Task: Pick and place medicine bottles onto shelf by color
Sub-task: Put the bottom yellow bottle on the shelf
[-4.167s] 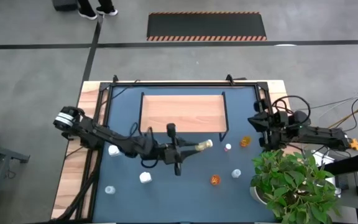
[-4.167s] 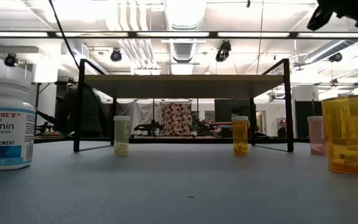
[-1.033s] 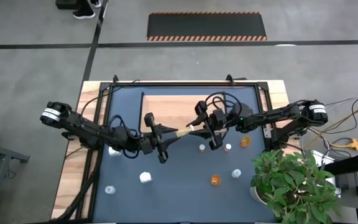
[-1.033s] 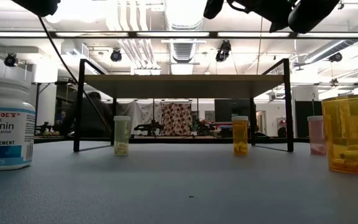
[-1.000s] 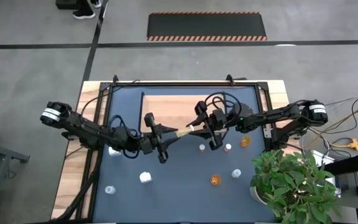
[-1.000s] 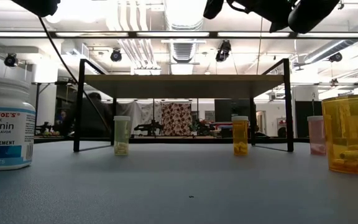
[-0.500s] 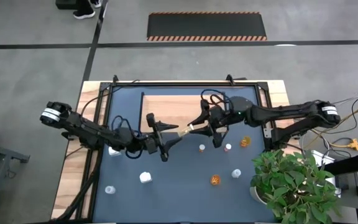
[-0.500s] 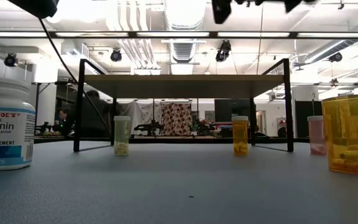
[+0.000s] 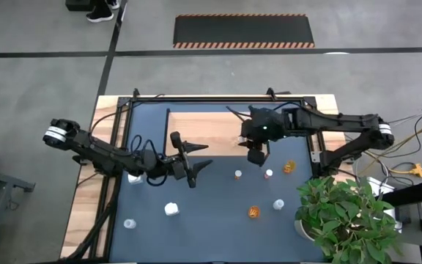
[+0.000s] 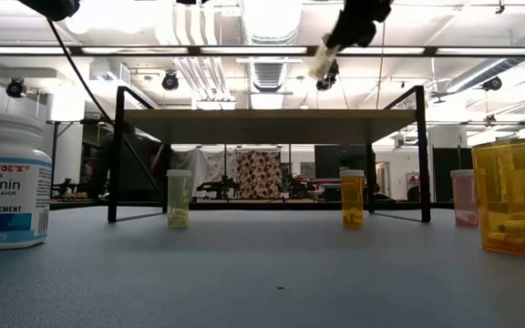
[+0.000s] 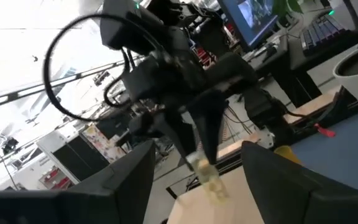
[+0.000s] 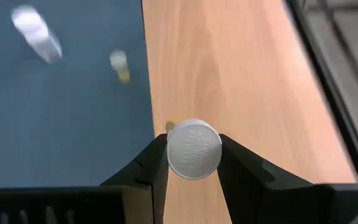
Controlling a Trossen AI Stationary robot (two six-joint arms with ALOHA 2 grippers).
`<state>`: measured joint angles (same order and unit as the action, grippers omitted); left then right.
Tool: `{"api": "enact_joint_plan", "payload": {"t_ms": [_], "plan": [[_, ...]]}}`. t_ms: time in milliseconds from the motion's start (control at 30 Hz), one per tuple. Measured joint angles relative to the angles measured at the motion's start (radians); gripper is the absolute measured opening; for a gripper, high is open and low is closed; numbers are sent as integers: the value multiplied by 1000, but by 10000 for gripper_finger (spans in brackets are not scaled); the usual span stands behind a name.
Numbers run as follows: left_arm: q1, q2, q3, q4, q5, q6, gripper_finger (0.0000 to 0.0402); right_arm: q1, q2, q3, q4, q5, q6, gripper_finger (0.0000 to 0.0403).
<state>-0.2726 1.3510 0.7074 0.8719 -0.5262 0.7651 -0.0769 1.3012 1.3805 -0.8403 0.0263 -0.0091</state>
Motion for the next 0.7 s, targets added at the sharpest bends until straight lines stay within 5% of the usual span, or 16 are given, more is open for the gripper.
{"api": "enact_joint_plan", "payload": {"t_ms": [300,700], "plan": [[0,0,0,0,0,0,221,0,129,117,-253,1,36,108],[0,0,0,0,0,1,221,-4,192,155,-275,3,12,116]]}}
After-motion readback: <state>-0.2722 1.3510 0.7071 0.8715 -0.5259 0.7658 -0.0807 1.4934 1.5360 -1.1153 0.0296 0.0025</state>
